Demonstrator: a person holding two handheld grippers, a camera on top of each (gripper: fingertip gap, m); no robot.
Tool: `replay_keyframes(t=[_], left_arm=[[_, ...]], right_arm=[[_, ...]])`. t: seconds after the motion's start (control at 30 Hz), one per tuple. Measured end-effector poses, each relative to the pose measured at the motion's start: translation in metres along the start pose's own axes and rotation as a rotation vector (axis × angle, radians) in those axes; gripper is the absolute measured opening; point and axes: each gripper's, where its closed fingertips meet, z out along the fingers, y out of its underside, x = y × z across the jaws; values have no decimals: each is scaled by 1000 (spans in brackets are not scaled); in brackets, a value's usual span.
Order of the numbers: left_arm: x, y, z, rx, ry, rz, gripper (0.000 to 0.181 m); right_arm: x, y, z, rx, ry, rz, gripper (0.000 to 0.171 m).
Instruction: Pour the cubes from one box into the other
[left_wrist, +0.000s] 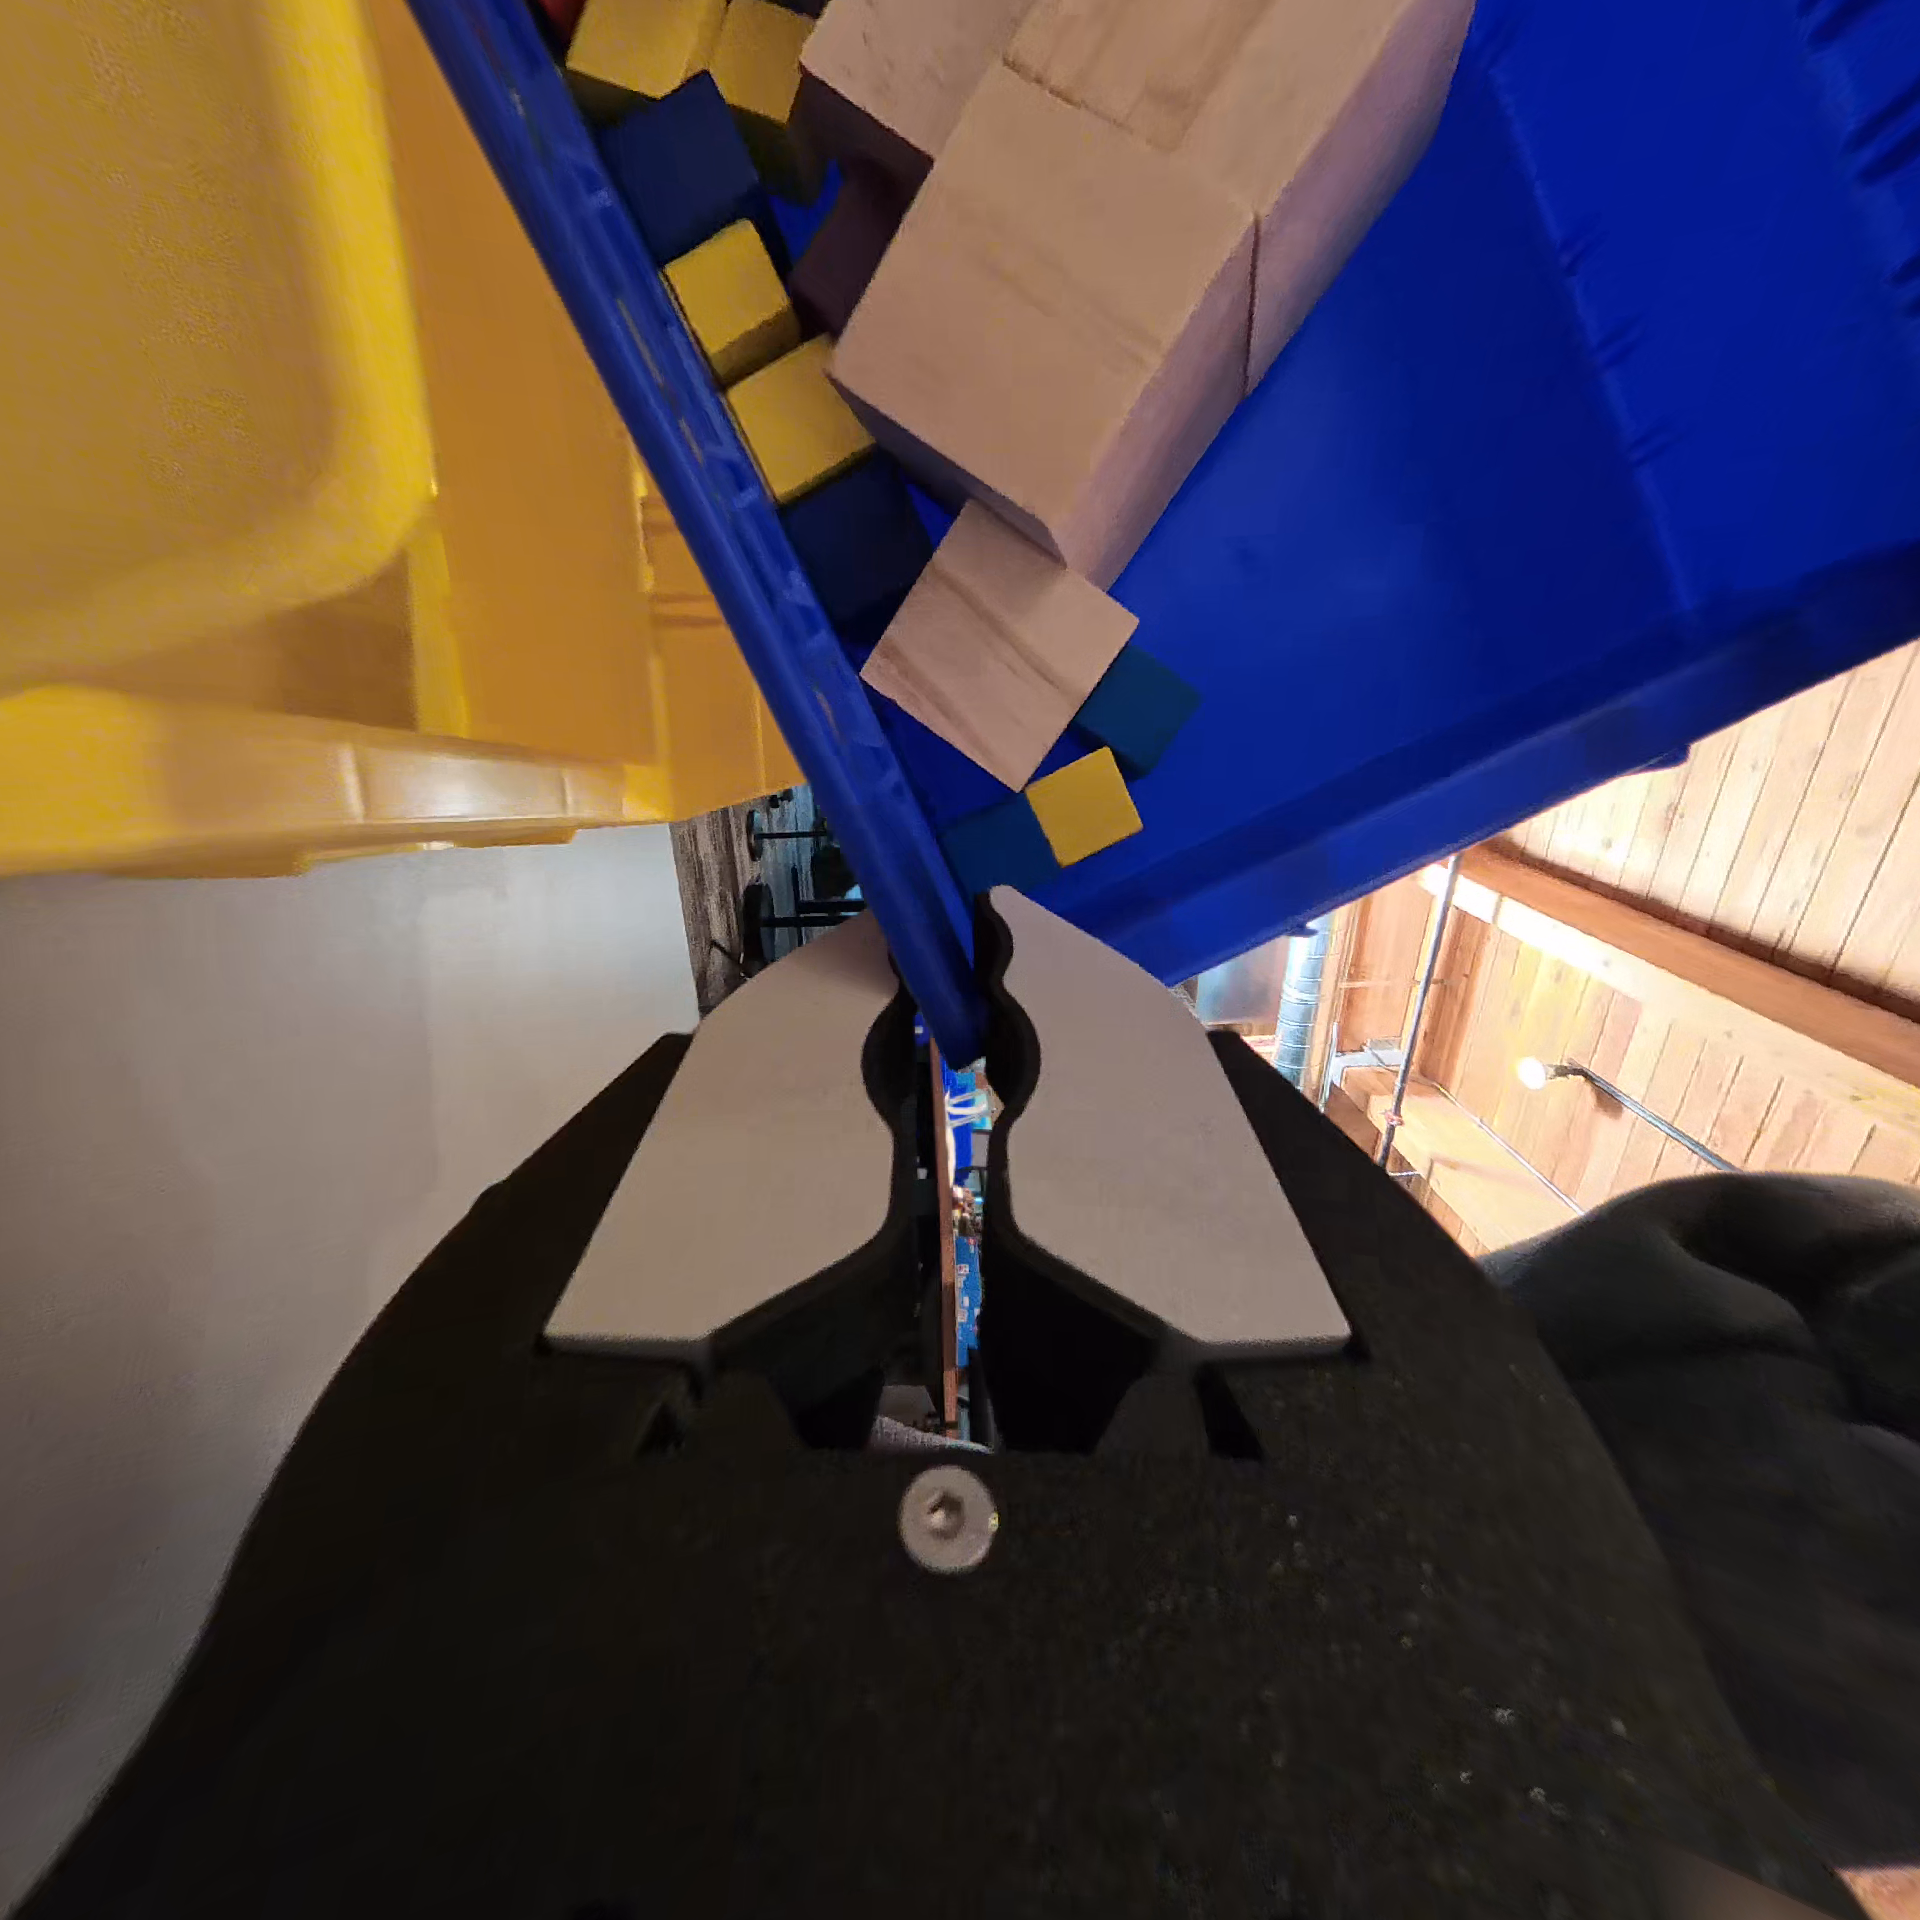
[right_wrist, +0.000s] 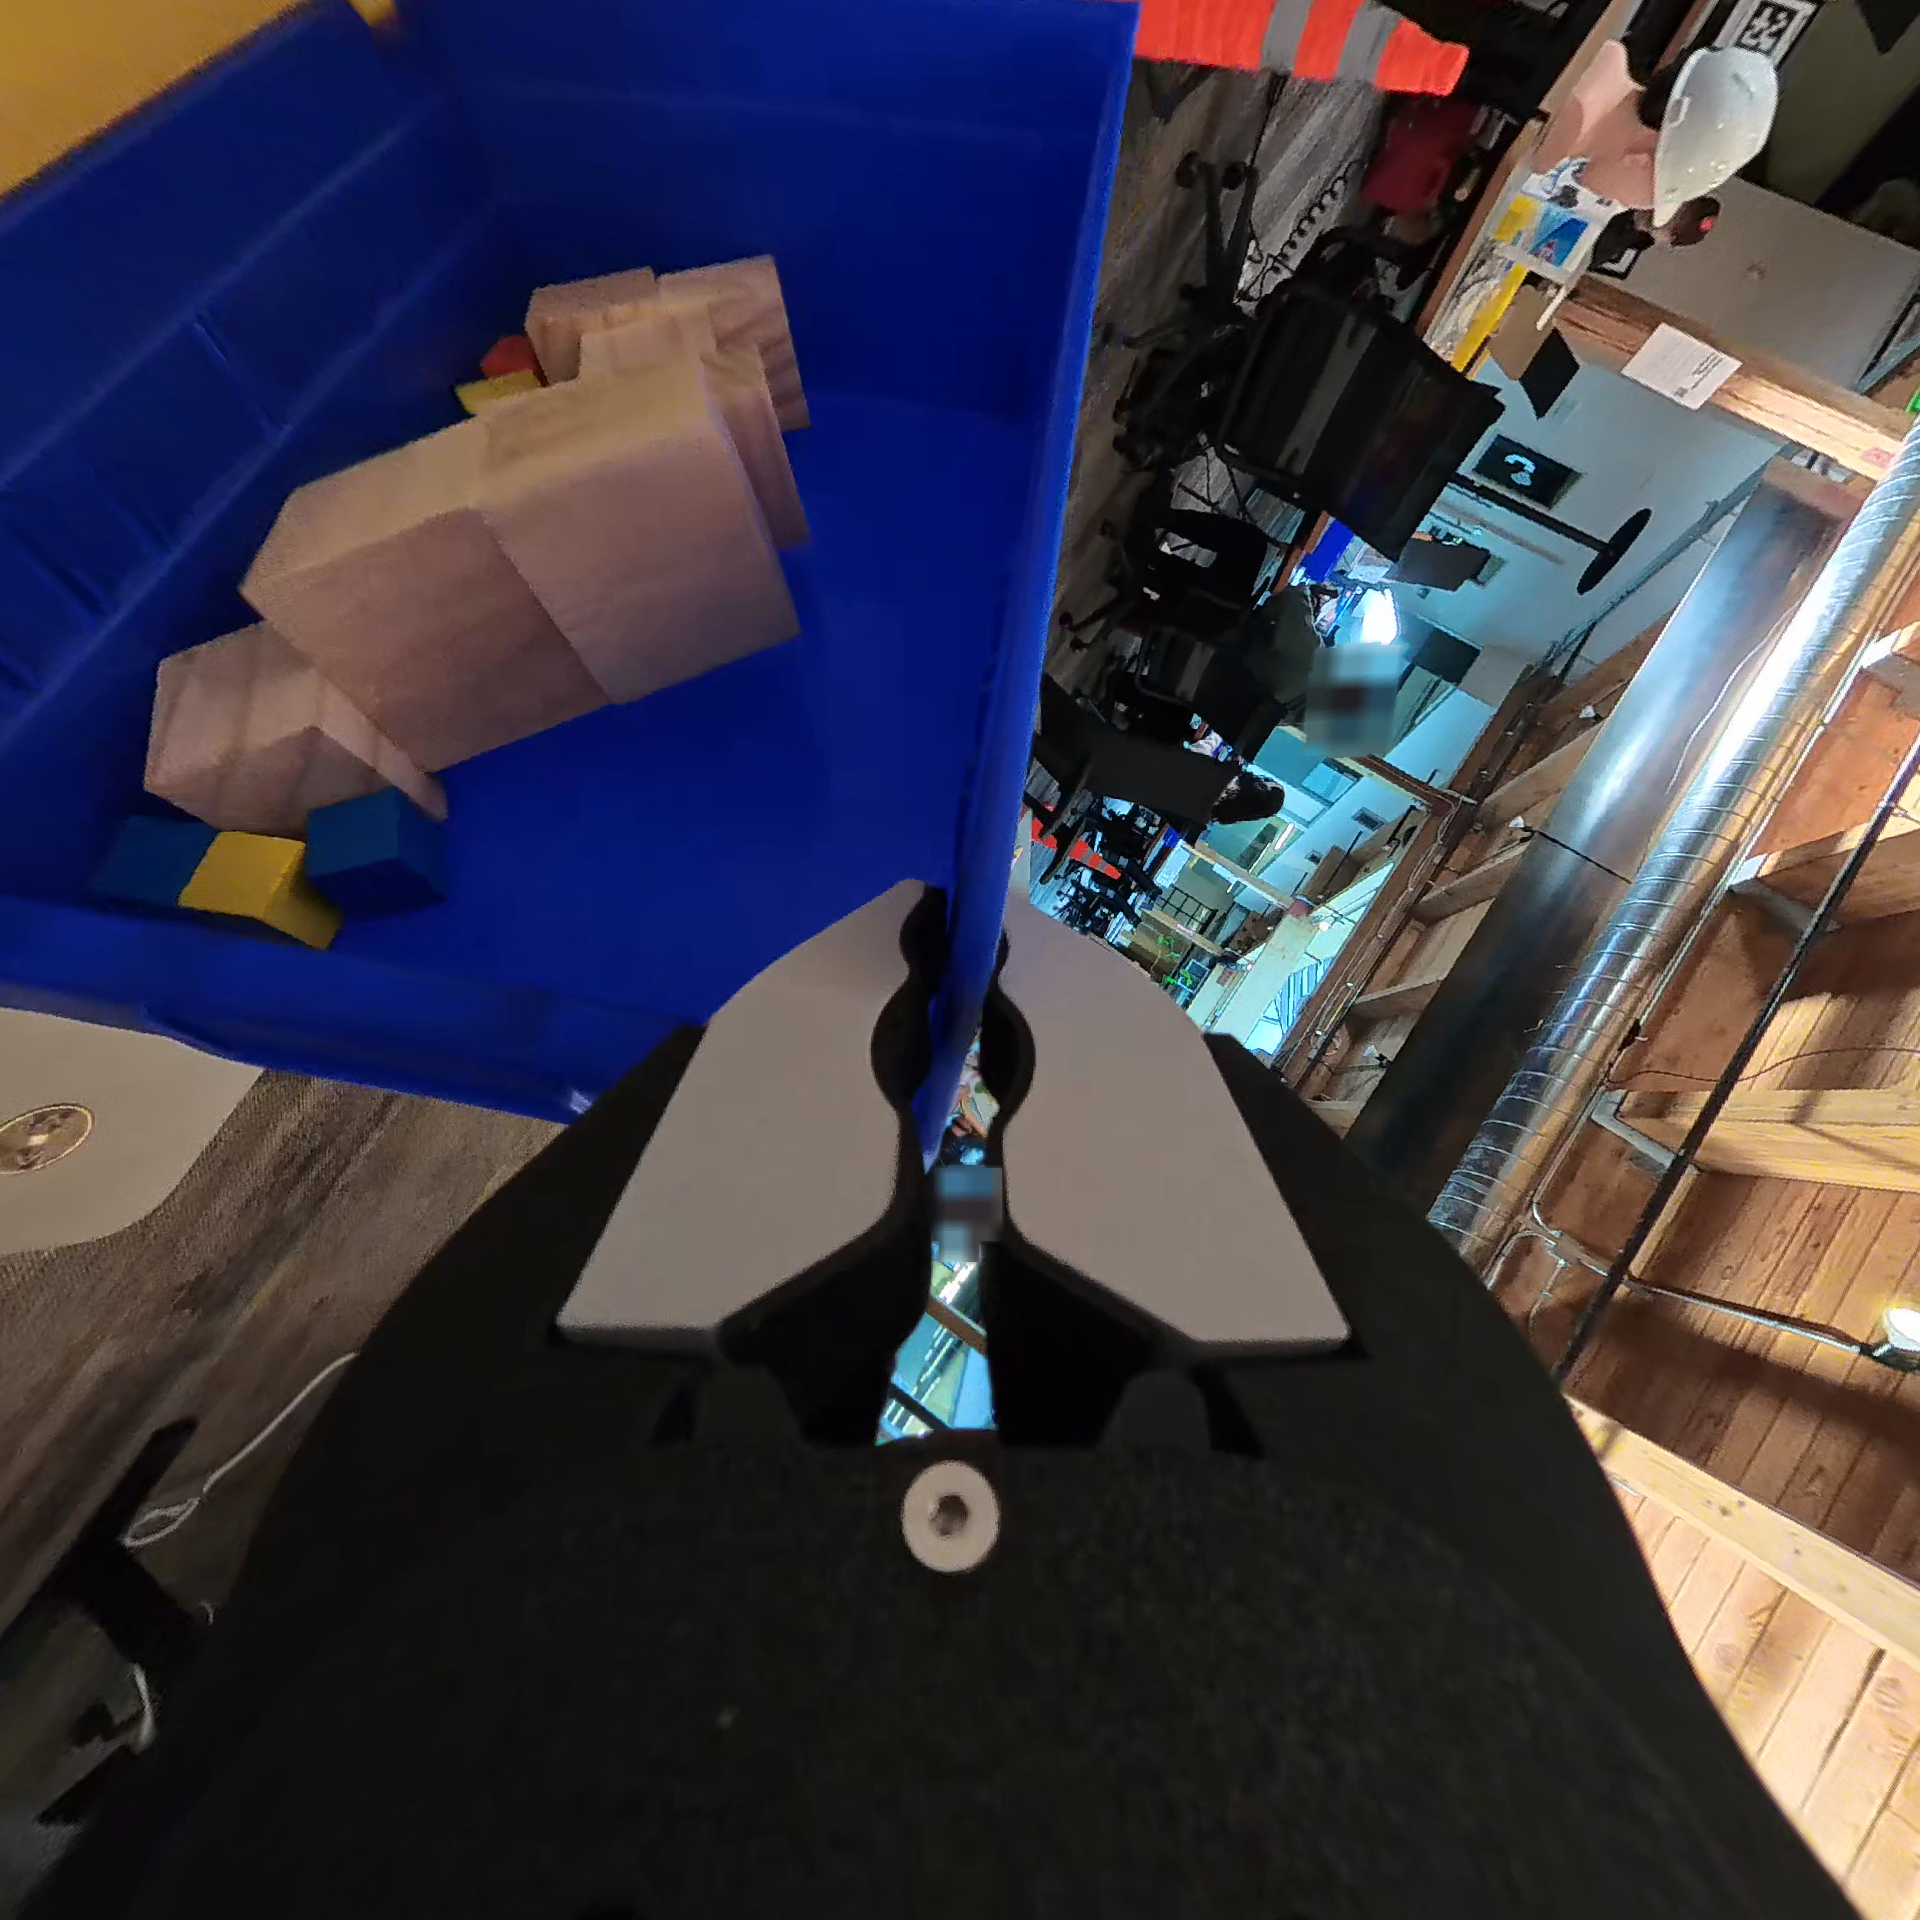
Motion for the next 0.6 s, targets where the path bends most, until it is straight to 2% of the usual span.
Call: replay_keyframes(t=[0.33, 0.6], left_arm=[[11, -3, 3, -19, 84, -85, 8], [7, -2, 11, -12, 81, -108, 7]], right_arm=[[13, -24, -6, -112, 36, -95, 3], [10, -21, -7, -139, 69, -123, 4]])
